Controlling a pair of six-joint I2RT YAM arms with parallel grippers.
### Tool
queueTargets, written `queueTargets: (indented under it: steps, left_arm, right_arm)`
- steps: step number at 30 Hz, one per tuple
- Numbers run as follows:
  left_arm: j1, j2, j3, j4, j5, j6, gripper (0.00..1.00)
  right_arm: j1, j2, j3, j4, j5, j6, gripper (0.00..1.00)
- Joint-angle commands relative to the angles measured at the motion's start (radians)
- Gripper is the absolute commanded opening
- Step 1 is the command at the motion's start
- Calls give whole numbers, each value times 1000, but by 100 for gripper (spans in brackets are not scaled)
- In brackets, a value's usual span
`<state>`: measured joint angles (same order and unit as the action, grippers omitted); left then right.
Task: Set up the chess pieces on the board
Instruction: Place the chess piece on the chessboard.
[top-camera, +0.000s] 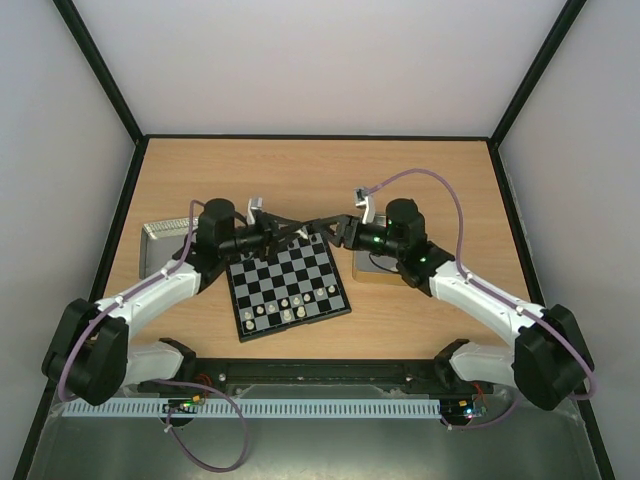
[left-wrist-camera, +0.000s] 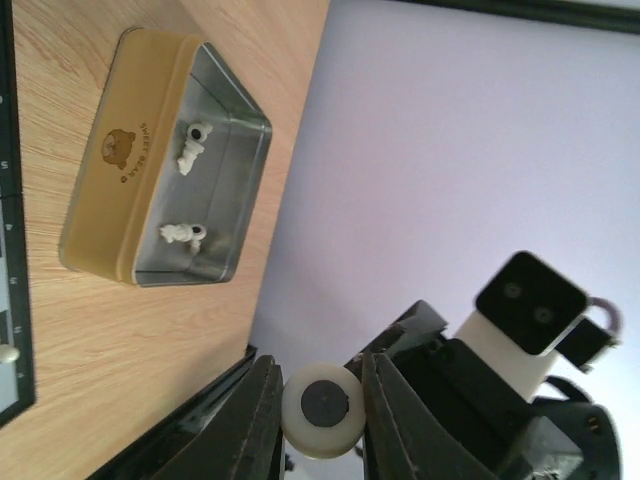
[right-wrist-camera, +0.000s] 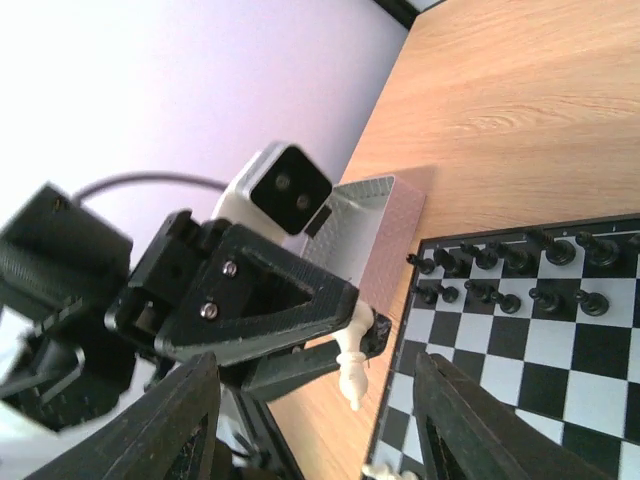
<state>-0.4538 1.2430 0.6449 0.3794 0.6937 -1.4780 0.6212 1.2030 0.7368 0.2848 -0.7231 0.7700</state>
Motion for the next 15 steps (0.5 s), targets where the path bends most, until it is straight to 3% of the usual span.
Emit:
queueTargets:
  steps: [1,9,15]
  left_arm:
    - [3,-22,-25,138,-60,-237,13]
    - [2,-32,-55,197,-101,-375,13]
    - [3,-30,-66,221,-106,-404,12]
  right_arm:
    - [18,23,-38,214,139,266,53]
    - [91,128,3,292,128,359,50]
    - [107,135,-24,366,164,417,32]
